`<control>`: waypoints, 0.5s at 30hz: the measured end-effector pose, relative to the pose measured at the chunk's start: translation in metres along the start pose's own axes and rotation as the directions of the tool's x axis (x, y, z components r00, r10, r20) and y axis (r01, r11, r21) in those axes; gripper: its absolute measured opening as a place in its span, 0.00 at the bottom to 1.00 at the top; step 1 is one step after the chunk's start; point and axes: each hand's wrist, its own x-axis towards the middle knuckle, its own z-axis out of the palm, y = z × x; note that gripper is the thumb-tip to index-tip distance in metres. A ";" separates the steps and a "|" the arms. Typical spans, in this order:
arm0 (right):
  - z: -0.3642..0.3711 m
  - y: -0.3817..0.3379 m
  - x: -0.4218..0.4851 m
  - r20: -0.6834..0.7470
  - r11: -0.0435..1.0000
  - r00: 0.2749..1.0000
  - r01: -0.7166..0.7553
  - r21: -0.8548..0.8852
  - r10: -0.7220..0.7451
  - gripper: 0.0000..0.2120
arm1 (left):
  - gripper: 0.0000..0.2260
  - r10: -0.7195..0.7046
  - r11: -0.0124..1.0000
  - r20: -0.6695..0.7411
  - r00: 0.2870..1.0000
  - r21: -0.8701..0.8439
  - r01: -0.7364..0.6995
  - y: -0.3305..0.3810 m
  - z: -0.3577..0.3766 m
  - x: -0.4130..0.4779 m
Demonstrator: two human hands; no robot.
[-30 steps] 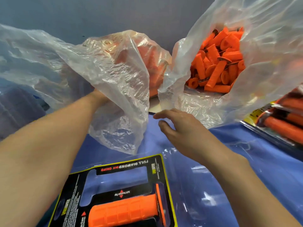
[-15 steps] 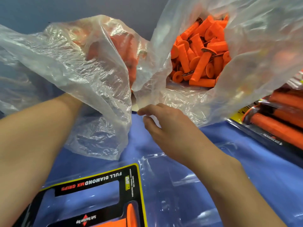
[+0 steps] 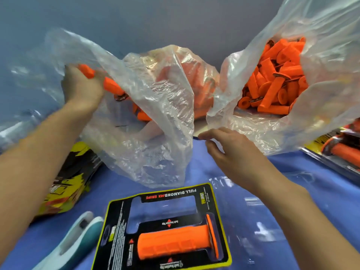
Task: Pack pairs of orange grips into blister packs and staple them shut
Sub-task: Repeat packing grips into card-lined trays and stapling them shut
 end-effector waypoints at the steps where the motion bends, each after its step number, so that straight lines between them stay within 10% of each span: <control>1: 0.000 -0.005 -0.001 -0.020 1.000 1.000 0.018 -0.006 -0.018 0.14 | 0.24 -0.014 0.997 -0.038 0.999 -0.080 0.011 -0.004 -0.018 -0.006; 5: 0.002 -0.029 -0.006 -0.121 0.990 0.984 0.135 0.046 -0.128 0.14 | 0.17 -0.120 0.921 -0.174 0.977 -0.387 0.044 -0.021 -0.086 -0.073; 9: 0.011 -0.063 -0.015 -0.138 0.929 0.971 0.229 0.290 -0.196 0.14 | 0.11 -0.276 0.632 0.198 0.941 -0.700 0.333 -0.035 -0.106 -0.134; 15: 0.039 -0.098 -0.027 0.033 0.780 0.970 0.175 0.600 -0.243 0.14 | 0.11 -0.290 0.367 0.574 0.765 -0.672 0.643 -0.038 -0.090 -0.168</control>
